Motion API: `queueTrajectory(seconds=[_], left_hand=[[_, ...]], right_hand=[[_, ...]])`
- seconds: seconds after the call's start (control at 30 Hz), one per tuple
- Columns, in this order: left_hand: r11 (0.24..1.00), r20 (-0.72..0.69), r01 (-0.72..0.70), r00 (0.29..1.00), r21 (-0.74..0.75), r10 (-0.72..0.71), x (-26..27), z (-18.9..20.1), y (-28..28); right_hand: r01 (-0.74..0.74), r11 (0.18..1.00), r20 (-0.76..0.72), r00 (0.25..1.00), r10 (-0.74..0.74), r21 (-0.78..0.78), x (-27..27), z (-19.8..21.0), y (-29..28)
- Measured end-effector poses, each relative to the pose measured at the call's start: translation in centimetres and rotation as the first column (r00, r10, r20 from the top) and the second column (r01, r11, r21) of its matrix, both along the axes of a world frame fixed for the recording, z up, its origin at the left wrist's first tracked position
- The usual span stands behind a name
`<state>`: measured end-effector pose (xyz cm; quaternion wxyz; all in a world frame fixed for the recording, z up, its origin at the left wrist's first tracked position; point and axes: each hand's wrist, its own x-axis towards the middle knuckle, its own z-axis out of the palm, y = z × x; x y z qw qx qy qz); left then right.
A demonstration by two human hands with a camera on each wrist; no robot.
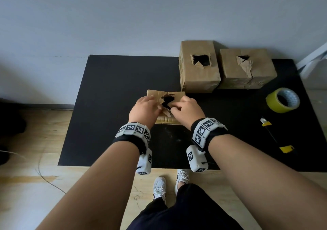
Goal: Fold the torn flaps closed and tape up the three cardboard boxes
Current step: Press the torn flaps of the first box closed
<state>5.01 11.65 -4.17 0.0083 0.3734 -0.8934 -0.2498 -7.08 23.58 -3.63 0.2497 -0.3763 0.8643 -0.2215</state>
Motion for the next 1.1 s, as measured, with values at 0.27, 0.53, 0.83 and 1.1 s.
queueTrajectory(seconds=[0.27, 0.53, 0.83, 1.1], left_hand=[[0.996, 0.056, -0.02, 0.998, -0.082, 0.024, -1.2, 0.1, -0.2], [0.992, 0.018, -0.054, 0.998, -0.114, 0.057, -1.2, -0.5, 0.3], [0.976, 0.107, 0.199, 0.976, -0.082, -0.19, -1.2, -2.6, -0.5], [0.932, 0.312, 0.356, 0.895, -0.068, -0.319, -0.7, -1.6, 0.1]], right_hand=[[0.053, 0.999, 0.027, 0.998, -0.053, -0.004, 0.0, -0.9, -0.6], [0.037, 0.999, -0.071, 0.997, -0.036, 0.017, -0.1, -1.1, -1.1], [-0.066, 0.997, -0.14, 0.988, 0.071, 0.042, -0.3, -1.4, -0.9], [-0.117, 0.985, -0.193, 0.971, 0.14, 0.126, -0.6, -2.3, -1.6]])
